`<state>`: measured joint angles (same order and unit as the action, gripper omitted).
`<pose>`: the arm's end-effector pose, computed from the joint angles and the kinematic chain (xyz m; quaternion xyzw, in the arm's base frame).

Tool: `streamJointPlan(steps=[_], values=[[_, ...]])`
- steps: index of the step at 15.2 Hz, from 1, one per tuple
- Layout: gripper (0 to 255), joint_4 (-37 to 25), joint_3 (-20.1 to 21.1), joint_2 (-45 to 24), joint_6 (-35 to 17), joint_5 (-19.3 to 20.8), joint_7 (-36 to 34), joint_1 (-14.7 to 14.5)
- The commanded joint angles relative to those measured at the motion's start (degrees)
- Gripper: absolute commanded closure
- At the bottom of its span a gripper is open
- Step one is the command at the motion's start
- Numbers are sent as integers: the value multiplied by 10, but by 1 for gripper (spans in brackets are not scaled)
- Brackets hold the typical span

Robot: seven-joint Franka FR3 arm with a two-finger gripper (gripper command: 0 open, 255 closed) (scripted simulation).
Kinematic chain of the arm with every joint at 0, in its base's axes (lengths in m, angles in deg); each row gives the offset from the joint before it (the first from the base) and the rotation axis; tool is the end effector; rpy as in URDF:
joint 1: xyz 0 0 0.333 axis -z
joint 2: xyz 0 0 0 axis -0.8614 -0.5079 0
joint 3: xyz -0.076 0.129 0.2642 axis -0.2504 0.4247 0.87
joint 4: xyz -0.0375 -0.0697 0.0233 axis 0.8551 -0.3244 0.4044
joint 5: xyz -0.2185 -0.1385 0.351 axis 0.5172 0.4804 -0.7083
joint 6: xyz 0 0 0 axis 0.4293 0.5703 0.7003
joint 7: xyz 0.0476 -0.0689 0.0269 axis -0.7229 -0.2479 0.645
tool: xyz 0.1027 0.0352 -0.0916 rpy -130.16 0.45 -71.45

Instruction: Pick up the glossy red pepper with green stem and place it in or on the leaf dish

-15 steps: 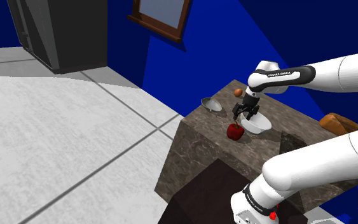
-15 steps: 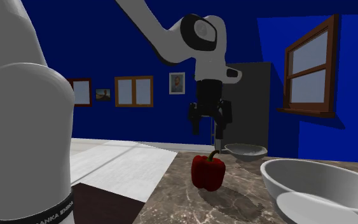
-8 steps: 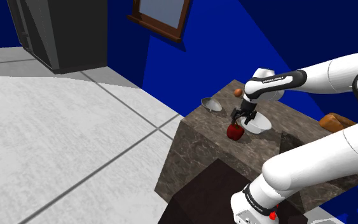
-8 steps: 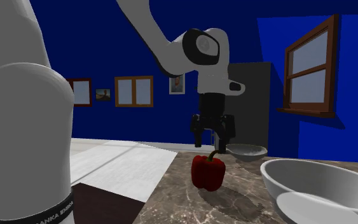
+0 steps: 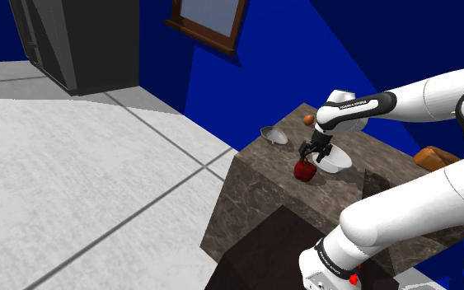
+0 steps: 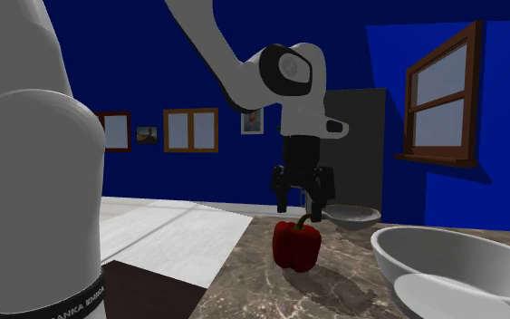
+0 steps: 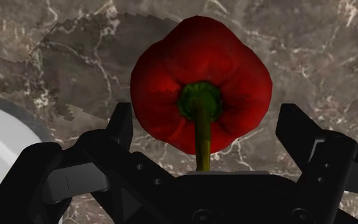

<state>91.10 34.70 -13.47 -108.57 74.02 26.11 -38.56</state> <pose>0.3315 -0.2917 0.2639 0.9623 -0.2652 -0.0597 0.0093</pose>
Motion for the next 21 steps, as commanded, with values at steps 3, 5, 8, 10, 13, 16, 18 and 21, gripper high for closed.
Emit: streamJointPlan(steps=[3, 5, 8, 10, 13, 16, 18, 21], values=[[255, 0, 0, 0, 0, 0, 0, 0], [255, 0, 0, 0, 0, 0, 0, 0], [255, 0, 0, 0, 0, 0, 0, 0], [255, 0, 0, 0, 0, 0, 0, 0], [255, -11, 4, 17, 27, 1, -1, 1], [255, -23, 7, 32, 55, 2, -1, 1], [255, -31, 9, 42, 72, 2, -2, 1], [255, -45, 13, 54, 99, 1, -1, 1]])
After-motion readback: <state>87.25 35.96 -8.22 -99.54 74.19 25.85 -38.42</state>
